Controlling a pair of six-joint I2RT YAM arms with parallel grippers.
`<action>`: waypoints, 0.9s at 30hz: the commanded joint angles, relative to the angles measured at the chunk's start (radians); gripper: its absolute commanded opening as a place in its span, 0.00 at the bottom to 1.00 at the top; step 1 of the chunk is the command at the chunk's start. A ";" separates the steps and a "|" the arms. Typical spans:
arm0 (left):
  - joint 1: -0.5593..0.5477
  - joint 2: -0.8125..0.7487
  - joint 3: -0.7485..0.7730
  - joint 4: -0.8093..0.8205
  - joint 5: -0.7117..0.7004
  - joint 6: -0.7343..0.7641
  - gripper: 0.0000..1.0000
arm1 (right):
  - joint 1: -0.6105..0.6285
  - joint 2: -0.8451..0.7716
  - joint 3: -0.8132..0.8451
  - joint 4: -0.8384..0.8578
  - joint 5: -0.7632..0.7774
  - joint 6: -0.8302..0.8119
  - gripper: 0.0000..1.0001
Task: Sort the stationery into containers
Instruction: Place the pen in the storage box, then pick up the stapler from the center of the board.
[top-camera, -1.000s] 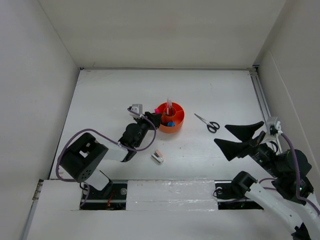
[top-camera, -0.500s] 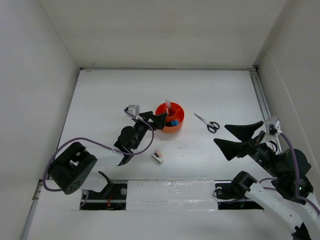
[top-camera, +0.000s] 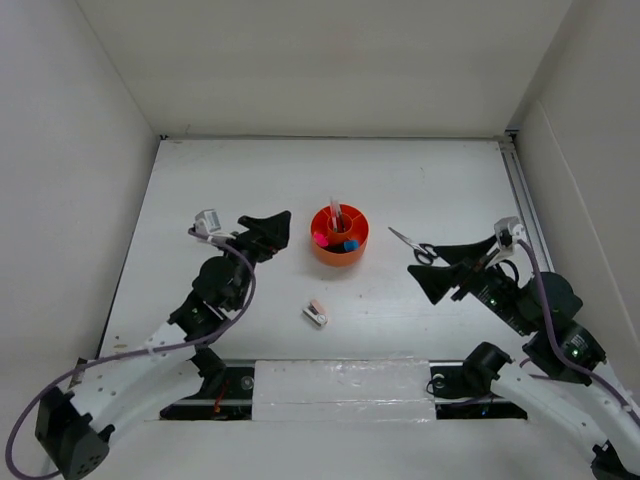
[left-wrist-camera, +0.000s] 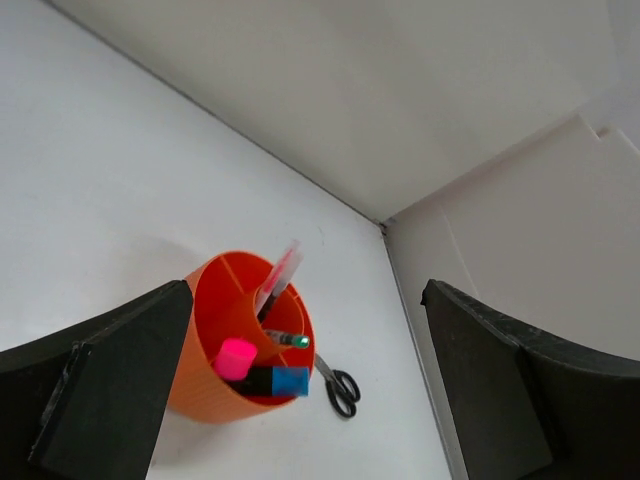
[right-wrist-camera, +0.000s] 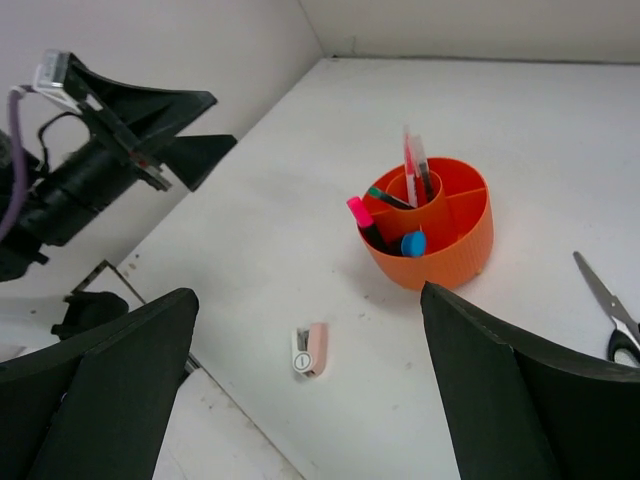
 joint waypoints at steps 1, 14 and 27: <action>0.006 -0.177 0.020 -0.338 -0.077 -0.155 1.00 | 0.009 -0.002 -0.014 0.040 -0.005 0.031 0.99; 0.006 -0.002 0.368 -1.151 -0.132 -0.248 1.00 | 0.082 0.280 -0.111 0.160 -0.109 0.068 0.98; 0.053 0.008 0.509 -1.289 -0.112 -0.112 1.00 | 0.572 0.794 -0.039 0.236 0.366 0.117 0.96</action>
